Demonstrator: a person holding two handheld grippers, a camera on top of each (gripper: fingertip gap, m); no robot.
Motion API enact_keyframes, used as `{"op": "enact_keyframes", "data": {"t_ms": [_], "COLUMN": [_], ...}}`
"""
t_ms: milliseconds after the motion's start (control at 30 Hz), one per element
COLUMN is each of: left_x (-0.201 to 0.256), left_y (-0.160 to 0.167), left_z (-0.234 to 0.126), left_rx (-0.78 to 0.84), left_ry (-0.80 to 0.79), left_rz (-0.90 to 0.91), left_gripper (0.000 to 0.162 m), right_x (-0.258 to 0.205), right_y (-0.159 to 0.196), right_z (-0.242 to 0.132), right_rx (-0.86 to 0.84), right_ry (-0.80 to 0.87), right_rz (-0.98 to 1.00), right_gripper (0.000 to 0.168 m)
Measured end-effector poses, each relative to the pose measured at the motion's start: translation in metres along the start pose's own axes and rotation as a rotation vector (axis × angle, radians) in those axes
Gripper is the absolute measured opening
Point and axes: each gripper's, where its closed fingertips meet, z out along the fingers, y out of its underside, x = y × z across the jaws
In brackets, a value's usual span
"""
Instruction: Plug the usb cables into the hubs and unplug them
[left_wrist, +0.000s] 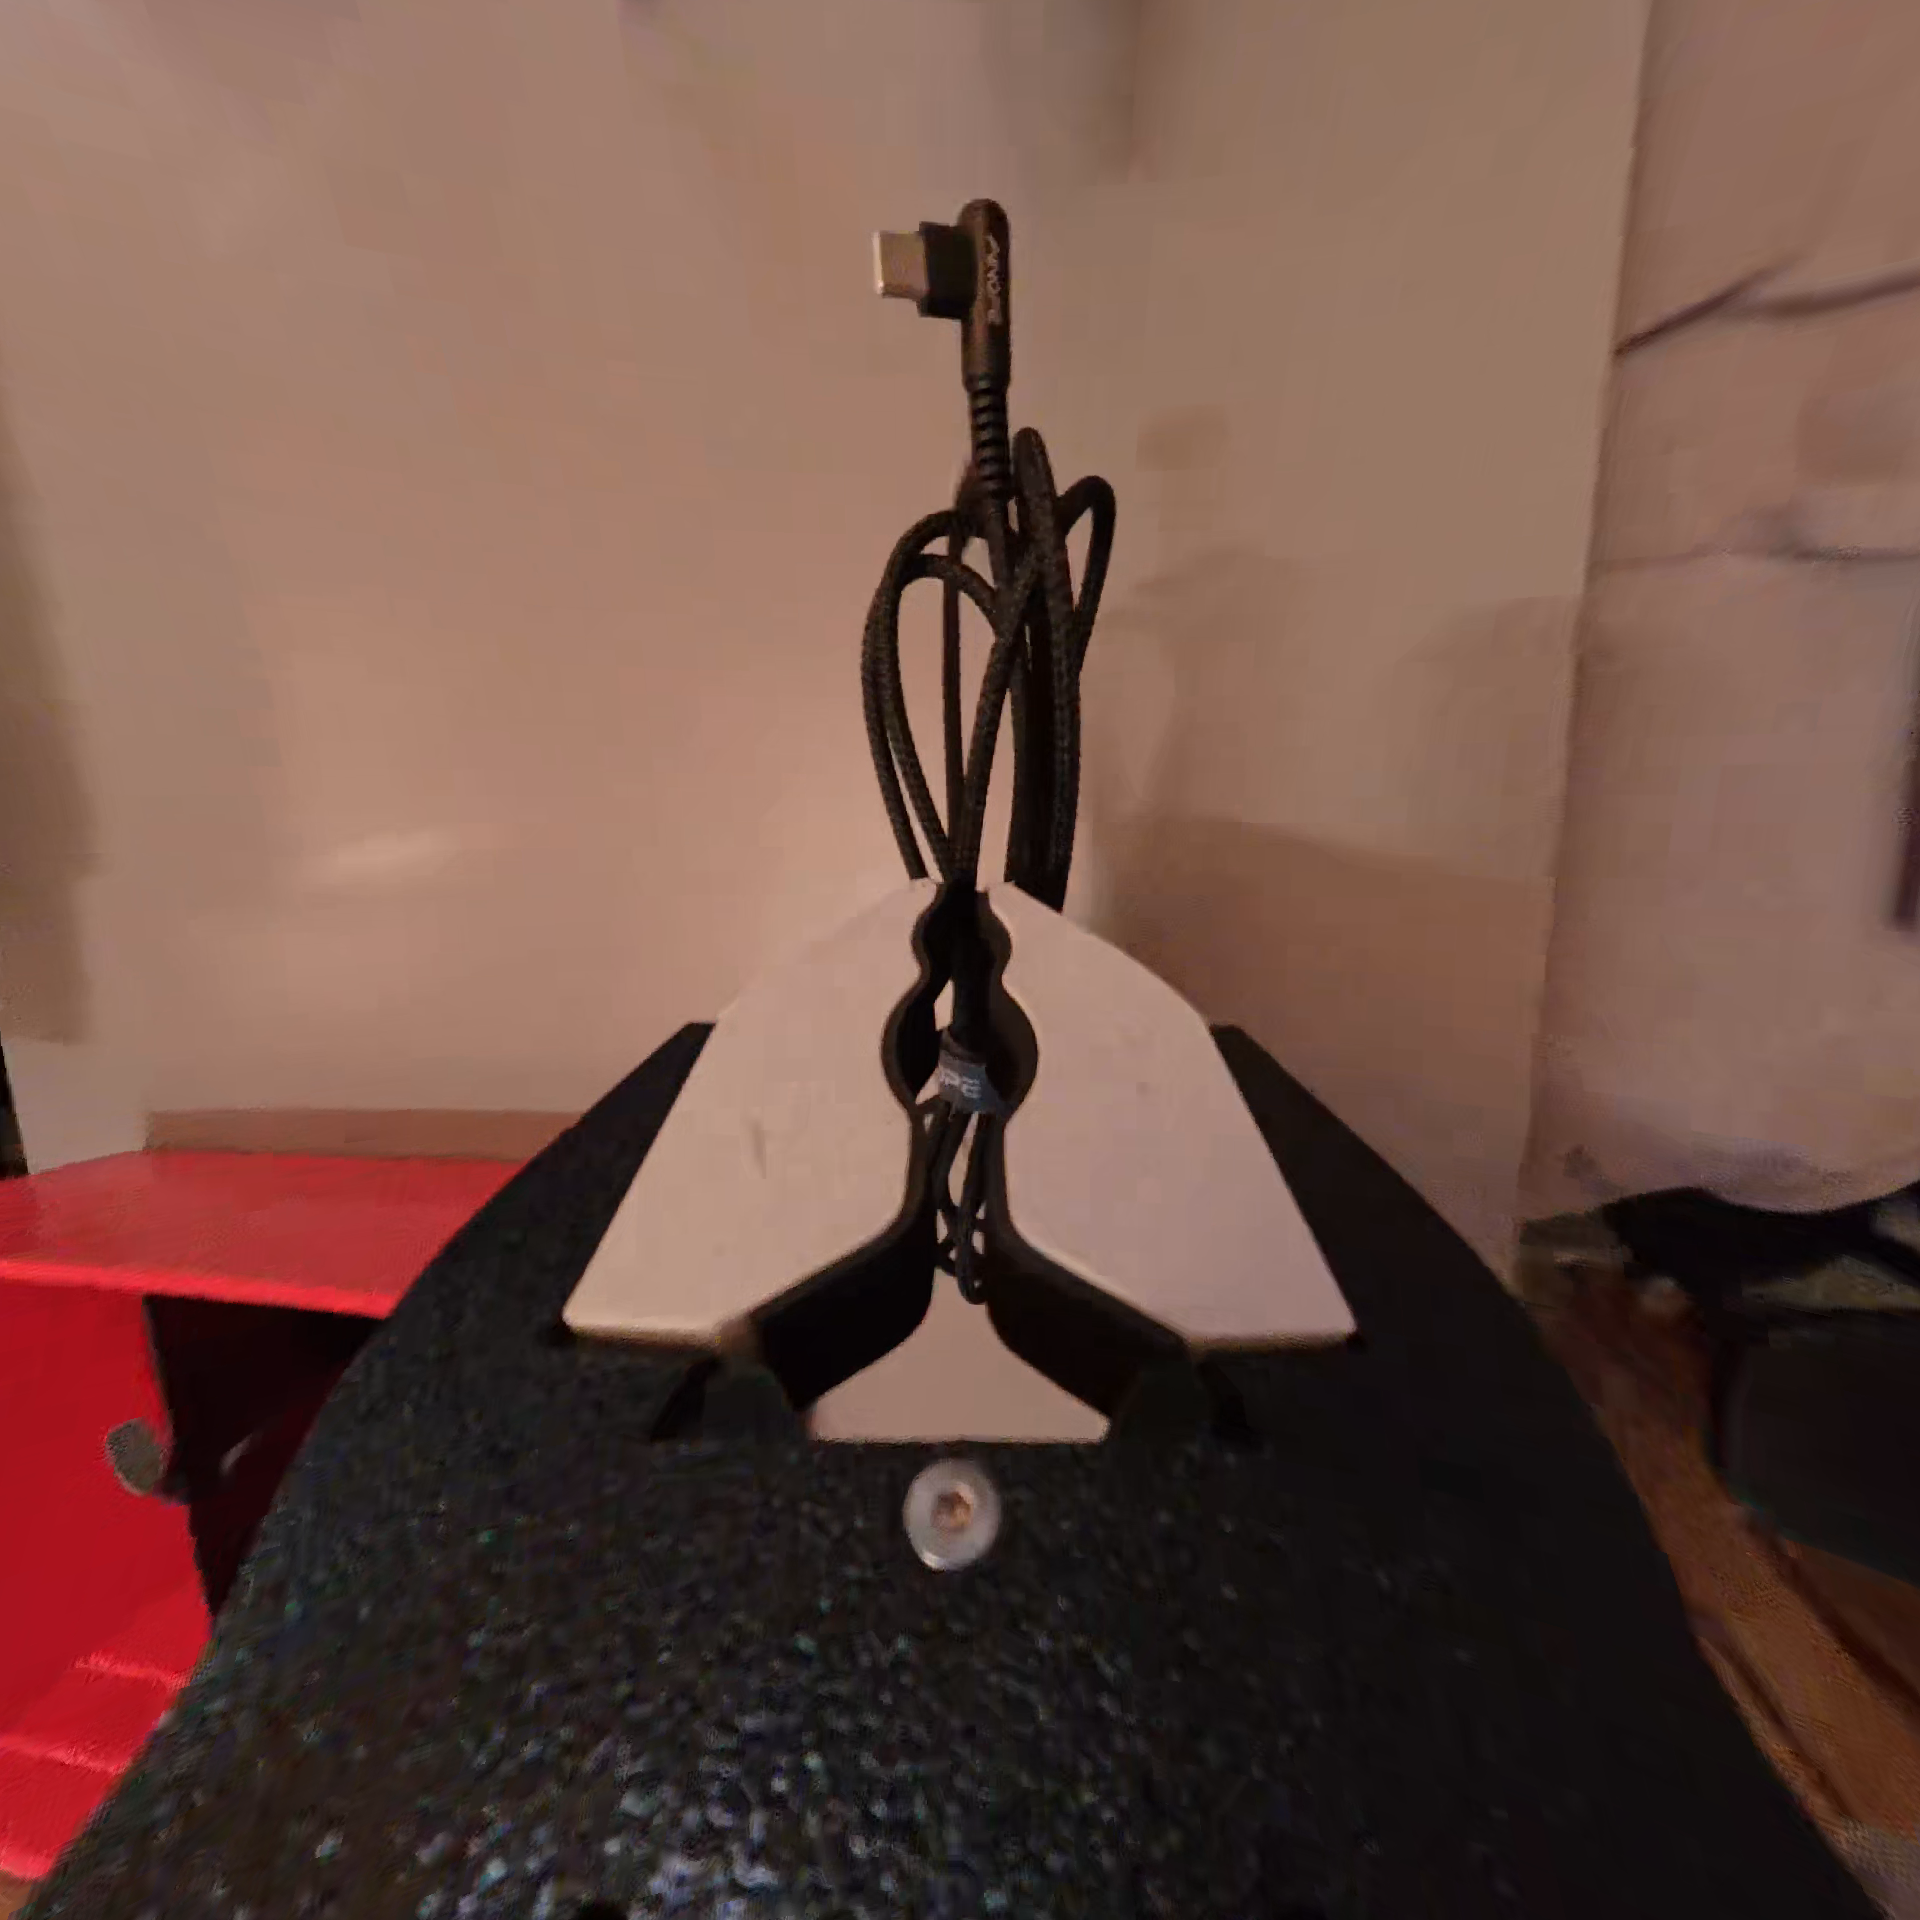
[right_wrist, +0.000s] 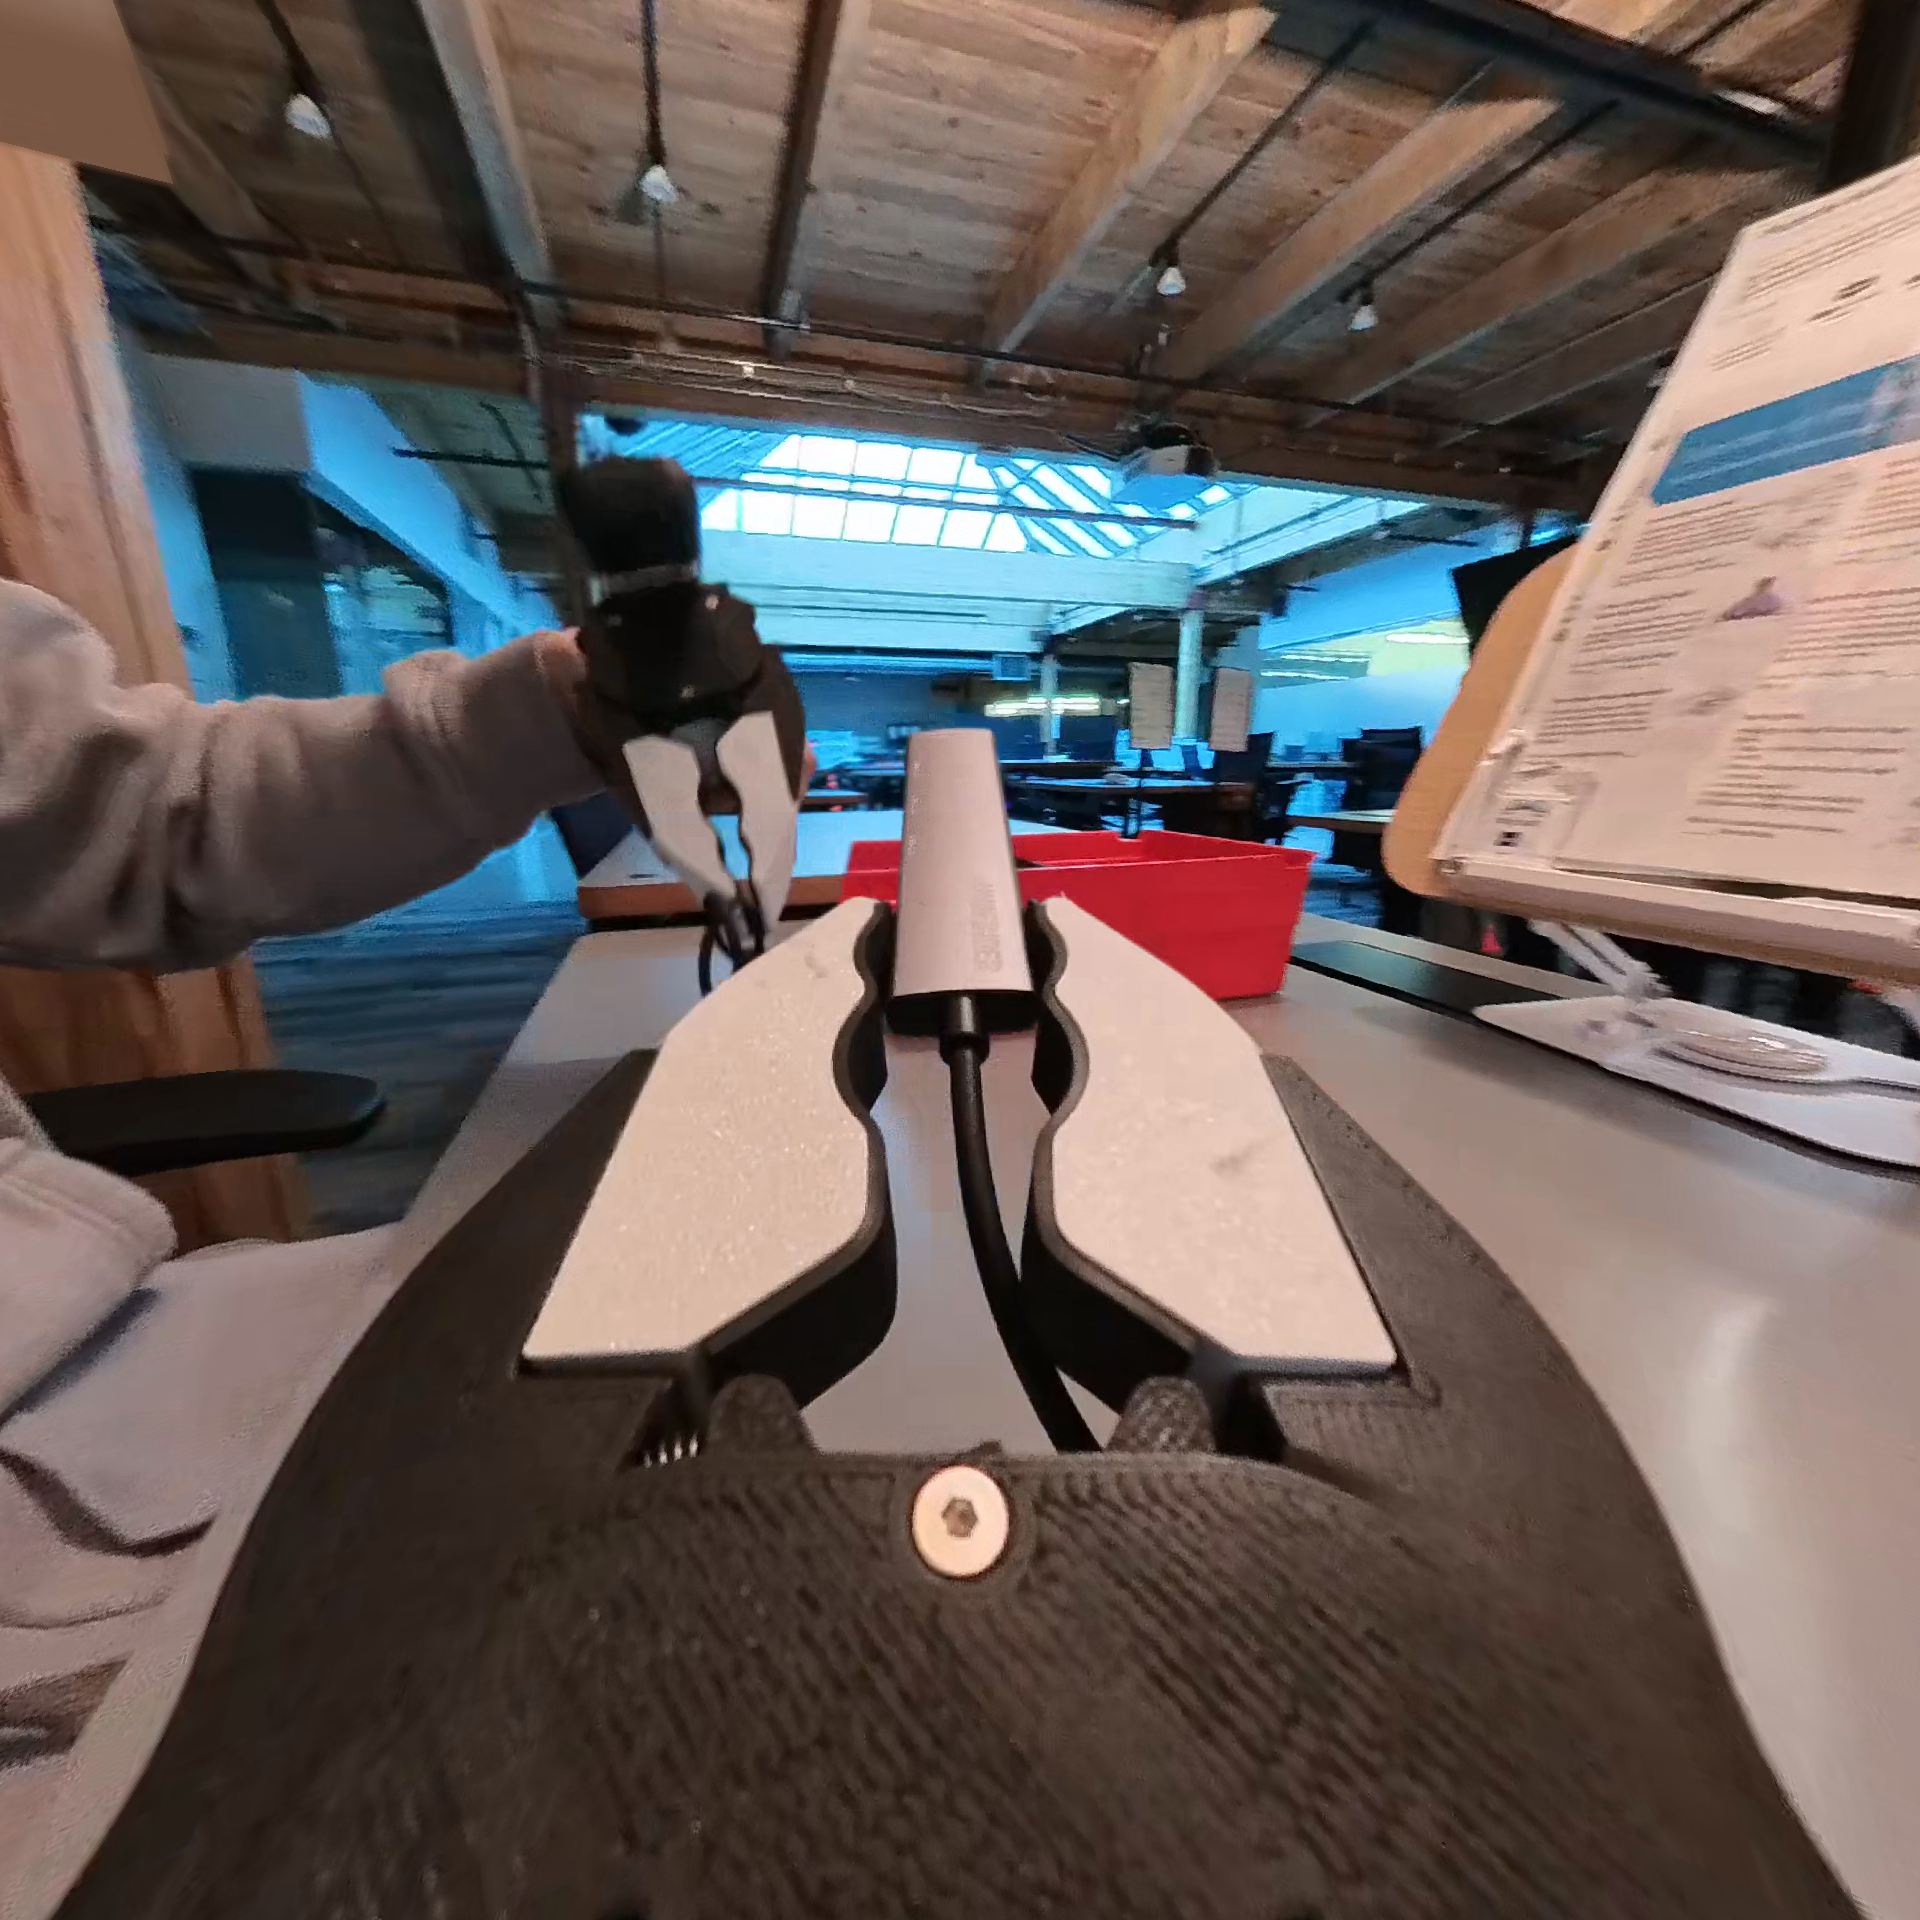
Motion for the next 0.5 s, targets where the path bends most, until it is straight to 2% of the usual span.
{"op": "enact_keyframes", "data": {"t_ms": [167,267,367,433,500], "left_x": [-0.023,-0.047,-0.066,-0.060,-0.054], "left_y": [-0.003,-0.002,-0.017,-0.044,-0.064], "left_z": [0.050,0.070,0.065,0.056,0.053], "left_rx": [-0.041,-0.017,0.083,0.218,0.254], "left_ry": [-0.025,-0.066,-0.187,-0.258,-0.366], "left_rz": [0.099,0.022,-0.071,-0.035,0.014], "left_gripper": [0.003,0.009,0.018,0.024,0.031], "right_x": [0.009,0.013,0.018,0.019,0.020], "right_y": [-0.005,-0.007,-0.010,-0.011,-0.011], "right_z": [-0.005,-0.007,-0.010,-0.011,-0.011], "right_rx": [0.041,0.062,0.088,0.094,0.092], "right_ry": [0.055,0.081,0.103,0.110,0.111], "right_rz": [0.010,0.014,0.024,0.026,0.031], "right_gripper": [0.024,0.024,0.024,0.024,0.024]}}
